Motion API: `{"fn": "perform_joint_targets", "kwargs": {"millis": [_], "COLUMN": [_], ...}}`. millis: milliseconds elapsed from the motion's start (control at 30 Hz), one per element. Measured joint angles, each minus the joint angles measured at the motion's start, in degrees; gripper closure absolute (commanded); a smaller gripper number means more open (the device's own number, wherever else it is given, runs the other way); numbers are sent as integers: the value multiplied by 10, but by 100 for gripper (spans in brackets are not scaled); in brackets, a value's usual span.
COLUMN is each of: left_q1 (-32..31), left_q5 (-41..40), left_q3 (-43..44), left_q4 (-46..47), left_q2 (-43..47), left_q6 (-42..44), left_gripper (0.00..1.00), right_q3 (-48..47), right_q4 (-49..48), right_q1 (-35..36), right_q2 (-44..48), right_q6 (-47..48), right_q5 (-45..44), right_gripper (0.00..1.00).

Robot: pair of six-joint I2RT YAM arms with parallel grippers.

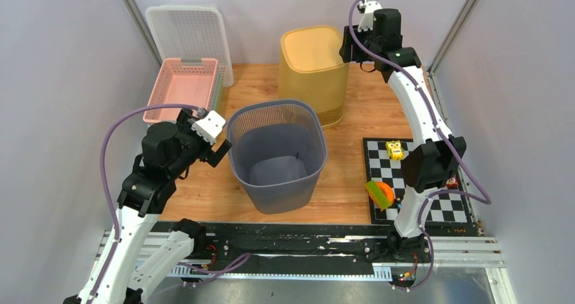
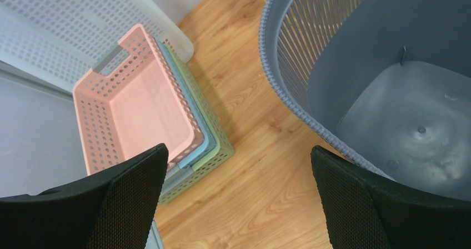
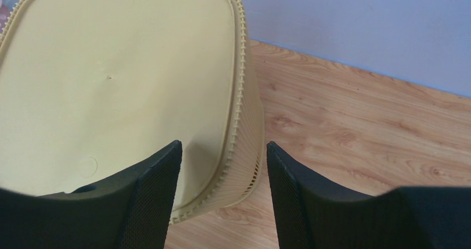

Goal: Turn the large container upside down

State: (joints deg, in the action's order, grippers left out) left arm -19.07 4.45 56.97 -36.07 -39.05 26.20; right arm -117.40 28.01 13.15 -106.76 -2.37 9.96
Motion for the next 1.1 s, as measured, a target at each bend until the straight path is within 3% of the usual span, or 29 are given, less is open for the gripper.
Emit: {"fn": "perform_joint_targets", "kwargs": {"millis": [700, 1100], "left_q1": [0, 0], "left_q5": [11, 15], "left_q3": [-12, -12], "left_q4": [0, 0], "left_q2": [-1, -3], "left_q6": [-2, -3], "left_gripper": [0, 0], "right_q3": [39, 97], "right_q4": [-82, -104], "right_q1": [-6, -60], "right_q2": [-6, 34], "right_q6": [-54, -56], "right_q5": [-47, -80], "right_gripper": [90, 95]}}
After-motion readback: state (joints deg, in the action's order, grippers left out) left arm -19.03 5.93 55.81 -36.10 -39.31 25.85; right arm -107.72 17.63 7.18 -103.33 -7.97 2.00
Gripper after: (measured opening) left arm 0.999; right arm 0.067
